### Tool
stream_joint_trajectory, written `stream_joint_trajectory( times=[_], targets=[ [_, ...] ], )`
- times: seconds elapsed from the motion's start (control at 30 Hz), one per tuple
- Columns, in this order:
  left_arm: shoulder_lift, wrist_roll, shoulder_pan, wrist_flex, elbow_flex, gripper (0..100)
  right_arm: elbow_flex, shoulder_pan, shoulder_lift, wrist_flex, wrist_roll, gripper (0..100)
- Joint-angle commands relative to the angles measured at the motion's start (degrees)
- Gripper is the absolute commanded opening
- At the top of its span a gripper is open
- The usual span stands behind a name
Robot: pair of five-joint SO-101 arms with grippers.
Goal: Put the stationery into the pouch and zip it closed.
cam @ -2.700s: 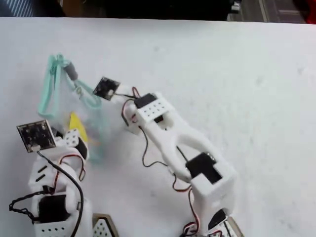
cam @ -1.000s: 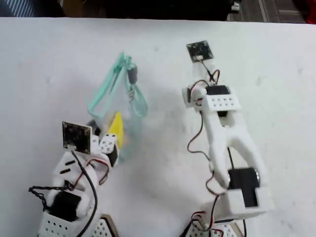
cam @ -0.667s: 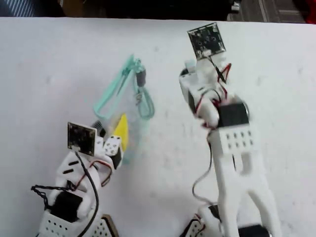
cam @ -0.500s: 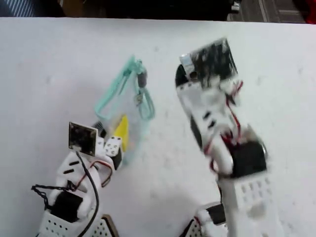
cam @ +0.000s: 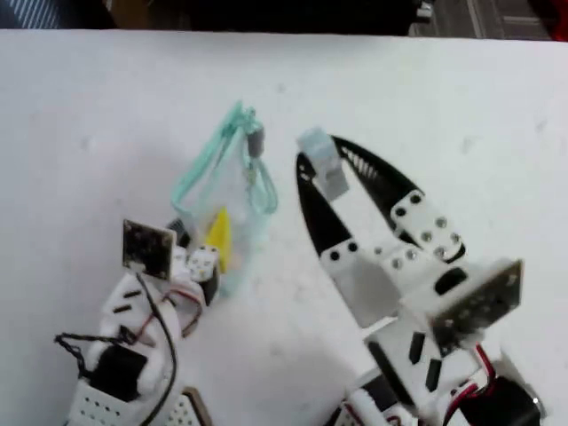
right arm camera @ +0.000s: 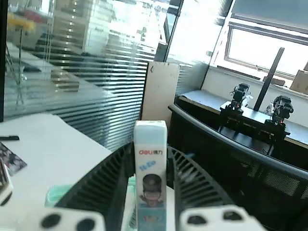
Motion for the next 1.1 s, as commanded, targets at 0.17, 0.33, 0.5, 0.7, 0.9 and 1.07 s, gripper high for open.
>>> stream_joint_trajectory(
  times=[0.17, 0.33, 0.5, 0.7, 0.9, 1.07],
  targets=[
    [-0.7, -0.4, 0.5, 0.2, -1.6, 11, 2.0, -1.0, -0.1, -3.0, -4.4, 1.8],
    [-0.7, -0.4, 0.7, 1.0, -1.6, 12, 13.3, -9.6, -0.1, -15.7, -4.0, 1.7],
    [-0.7, -0.4, 0.7, 1.6, -1.8, 15, 21.1, -16.8, 1.6, -36.2, -3.9, 1.6],
    [-0.7, -0.1, 0.7, 13.2, -8.4, 24, 21.0, -15.2, 8.7, -37.8, -4.3, 1.6],
    [-0.7, -0.2, 0.7, 13.5, -8.7, 24, 22.0, -14.9, 10.9, -37.5, -4.3, 1.6],
    [-0.7, -0.1, 0.7, 13.5, -8.7, 24, 26.2, -12.6, 11.1, -37.8, -4.3, 1.6]
  ],
)
